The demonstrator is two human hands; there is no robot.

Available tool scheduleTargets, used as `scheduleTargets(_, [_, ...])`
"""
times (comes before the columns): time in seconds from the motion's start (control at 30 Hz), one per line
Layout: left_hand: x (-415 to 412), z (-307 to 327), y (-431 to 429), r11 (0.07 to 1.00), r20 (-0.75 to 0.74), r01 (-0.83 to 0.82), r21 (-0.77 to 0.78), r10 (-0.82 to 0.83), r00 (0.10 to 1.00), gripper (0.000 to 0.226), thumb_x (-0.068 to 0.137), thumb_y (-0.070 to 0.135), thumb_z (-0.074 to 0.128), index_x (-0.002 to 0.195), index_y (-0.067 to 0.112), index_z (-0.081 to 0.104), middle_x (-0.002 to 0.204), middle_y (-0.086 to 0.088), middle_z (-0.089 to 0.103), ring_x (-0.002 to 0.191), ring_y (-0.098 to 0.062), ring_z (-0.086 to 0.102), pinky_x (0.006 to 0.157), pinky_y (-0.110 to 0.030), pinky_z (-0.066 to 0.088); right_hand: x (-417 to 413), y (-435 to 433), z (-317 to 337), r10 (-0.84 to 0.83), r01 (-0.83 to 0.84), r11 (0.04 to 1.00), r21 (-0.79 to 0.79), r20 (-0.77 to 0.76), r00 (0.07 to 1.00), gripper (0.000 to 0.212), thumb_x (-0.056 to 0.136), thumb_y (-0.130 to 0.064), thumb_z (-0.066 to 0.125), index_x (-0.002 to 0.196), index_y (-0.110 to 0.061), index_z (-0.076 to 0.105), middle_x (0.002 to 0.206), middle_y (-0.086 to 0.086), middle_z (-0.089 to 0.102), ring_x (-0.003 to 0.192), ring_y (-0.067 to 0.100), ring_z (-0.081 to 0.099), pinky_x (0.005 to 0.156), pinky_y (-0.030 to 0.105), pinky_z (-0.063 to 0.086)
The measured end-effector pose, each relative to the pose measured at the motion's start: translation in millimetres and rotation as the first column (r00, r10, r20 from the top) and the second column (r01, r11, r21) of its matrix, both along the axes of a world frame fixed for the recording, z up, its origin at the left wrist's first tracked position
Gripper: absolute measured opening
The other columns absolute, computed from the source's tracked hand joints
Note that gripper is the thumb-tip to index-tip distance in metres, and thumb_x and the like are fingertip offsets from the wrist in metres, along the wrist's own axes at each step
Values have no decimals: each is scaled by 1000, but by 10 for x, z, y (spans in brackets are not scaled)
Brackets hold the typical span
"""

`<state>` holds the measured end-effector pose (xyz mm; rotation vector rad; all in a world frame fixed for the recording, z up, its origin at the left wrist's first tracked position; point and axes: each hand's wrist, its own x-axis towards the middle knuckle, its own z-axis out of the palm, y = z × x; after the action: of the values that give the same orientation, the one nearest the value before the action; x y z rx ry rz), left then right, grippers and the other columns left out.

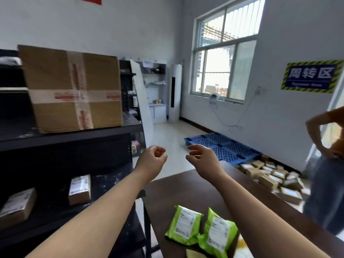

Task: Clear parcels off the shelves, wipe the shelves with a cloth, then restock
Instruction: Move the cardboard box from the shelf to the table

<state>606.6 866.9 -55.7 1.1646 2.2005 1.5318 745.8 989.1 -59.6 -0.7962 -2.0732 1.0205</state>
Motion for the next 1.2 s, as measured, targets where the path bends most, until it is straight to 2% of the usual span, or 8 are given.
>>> scheduleTargets(0.13, [-387,248,-310,995,-22,-89,34,90,996,19,92,17,59,110,12,63,100,-3,65,92,-16,60,80,-26,47,-558,-203,250,78,-77,997,6,-35,996,30,88,-23,66,118,-25,63,103,-3,65,92,10,64,58,17,45])
scheduleTargets(0.33, [-1033,555,-774,961,-2,-241,135,243,970,16,93,17,58,109,17,59,91,7,62,75,-3,57,59,-13,42,-1368,-533,592,179,-177,984,34,-94,979,27,86,-25,67,112,-27,64,100,-2,66,86,8,64,65,25,50])
scheduleTargets(0.47, [-1472,733,-1070,927,-8,-324,187,331,943,22,92,19,60,113,18,57,94,6,62,79,-4,56,59,-14,40,-1889,-697,731,222,-216,974,64,-101,970,31,86,-26,67,117,-26,64,104,-1,66,95,13,65,68,28,50])
scheduleTargets(0.6, [-1901,863,-1345,886,-21,-402,233,418,908,33,90,20,63,122,18,53,102,4,59,85,-7,55,61,-11,38,-2349,-834,839,242,-235,970,65,-135,961,32,85,-25,69,116,-28,63,109,-1,63,100,16,63,89,40,53])
scheduleTargets(0.77, [-2362,929,-1613,848,-37,-482,222,501,864,56,88,25,67,137,23,40,128,-3,49,98,-11,49,78,-22,42,-2755,-928,881,172,-158,979,132,-105,980,45,85,-30,68,128,-29,55,123,-1,56,113,15,54,97,42,48])
scheduleTargets(0.93, [-2752,935,-1783,835,18,-519,185,525,851,74,85,24,71,144,30,27,140,-9,34,114,-22,47,94,-38,44,-3021,-978,860,128,-112,980,165,-89,988,60,86,-26,67,139,-35,41,135,3,39,103,13,48,90,25,38])
scheduleTargets(1.07, [-2896,927,-1806,850,30,-507,144,508,861,84,85,24,71,148,33,17,144,-10,28,124,-31,45,100,-44,43,-3132,-946,852,83,-70,986,148,-83,993,71,86,-23,68,143,-42,30,146,8,24,122,29,48,101,36,42])
scheduleTargets(1.2, [-2953,914,-1730,868,5,-478,138,482,876,88,85,22,71,149,34,13,142,-10,30,123,-29,46,101,-45,42,-3231,-869,812,77,-66,988,138,-80,994,80,85,-19,69,145,-43,21,148,10,18,131,32,40,108,42,38])
